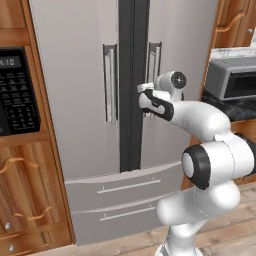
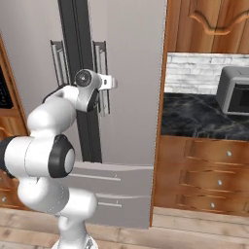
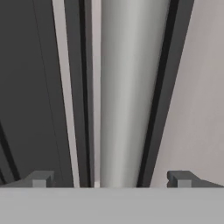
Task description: There is a bowl on the dining counter. Grab a lemon wedge from the fridge and place it in the bowl. Then get the liquor bottle and glass cup from the cabinet and place them next to the bowl.
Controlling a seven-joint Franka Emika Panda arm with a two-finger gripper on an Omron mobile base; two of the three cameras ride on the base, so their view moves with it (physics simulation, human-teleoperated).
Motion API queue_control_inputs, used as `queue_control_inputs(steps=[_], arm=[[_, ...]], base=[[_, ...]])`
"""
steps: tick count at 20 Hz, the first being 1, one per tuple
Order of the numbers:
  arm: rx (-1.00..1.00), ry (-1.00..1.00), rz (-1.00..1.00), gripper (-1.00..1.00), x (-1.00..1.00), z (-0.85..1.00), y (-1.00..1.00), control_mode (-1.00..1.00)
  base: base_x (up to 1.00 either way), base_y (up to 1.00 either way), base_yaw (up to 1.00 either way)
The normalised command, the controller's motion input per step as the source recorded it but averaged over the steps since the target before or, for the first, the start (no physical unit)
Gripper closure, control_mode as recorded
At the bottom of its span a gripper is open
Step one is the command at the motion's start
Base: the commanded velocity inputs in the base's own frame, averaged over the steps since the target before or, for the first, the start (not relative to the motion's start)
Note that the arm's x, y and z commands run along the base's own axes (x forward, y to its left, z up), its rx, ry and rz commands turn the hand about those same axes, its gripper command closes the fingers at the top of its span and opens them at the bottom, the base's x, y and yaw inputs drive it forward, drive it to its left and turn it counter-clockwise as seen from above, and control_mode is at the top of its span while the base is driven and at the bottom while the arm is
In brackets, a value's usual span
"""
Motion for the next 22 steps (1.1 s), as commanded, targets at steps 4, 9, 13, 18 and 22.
queue_control_inputs(steps=[4, 9, 13, 18, 22], arm=[[0.0, -0.01, 0.0, 1.0, 0.65, 0.0, 0.0, -1.0], [0.0, 0.0, -0.02, 1.0, 0.27, 0.0, -0.09, -1.0], [0.0, -0.01, -0.1, 1.0, -0.34, 0.02, -0.48, -1.0], [0.0, -0.02, -0.09, 1.0, -0.7, 0.09, -0.72, -1.0], [0.0, -0.03, -0.07, 1.0, -0.93, 0.11, -0.87, -1.0]], base=[[0.0, 0.0, 0.0], [0.0, 0.0, 0.0], [0.0, 0.0, 0.0], [0.0, 0.0, 0.0], [0.0, 0.0, 0.0]])
